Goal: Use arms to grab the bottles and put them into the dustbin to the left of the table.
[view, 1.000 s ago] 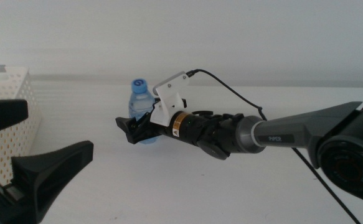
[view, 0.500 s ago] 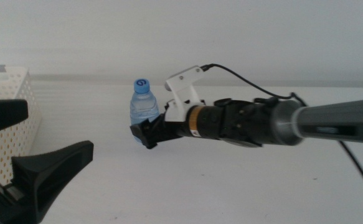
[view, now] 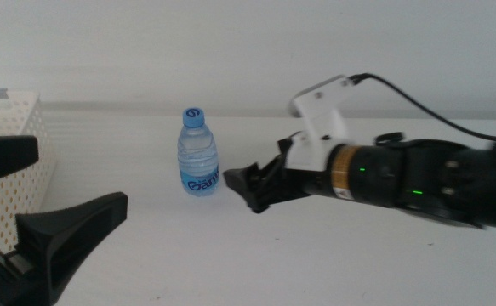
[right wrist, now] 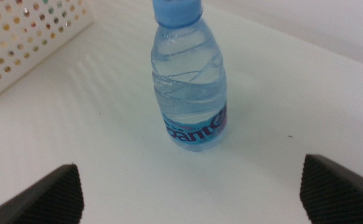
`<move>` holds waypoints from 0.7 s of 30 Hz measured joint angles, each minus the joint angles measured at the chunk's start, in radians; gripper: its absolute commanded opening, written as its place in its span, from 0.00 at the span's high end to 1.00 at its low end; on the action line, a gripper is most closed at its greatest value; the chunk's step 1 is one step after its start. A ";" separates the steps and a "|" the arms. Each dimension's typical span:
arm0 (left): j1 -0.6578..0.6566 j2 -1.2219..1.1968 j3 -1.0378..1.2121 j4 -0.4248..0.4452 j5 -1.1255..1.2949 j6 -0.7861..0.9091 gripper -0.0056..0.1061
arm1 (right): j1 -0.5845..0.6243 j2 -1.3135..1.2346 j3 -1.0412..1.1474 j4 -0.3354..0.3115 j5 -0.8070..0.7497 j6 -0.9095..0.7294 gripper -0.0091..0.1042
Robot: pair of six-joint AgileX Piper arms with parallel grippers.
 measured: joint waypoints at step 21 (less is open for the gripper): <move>0.000 0.000 0.000 0.000 0.000 0.000 0.11 | 0.000 -0.625 0.113 0.274 0.376 -0.254 0.10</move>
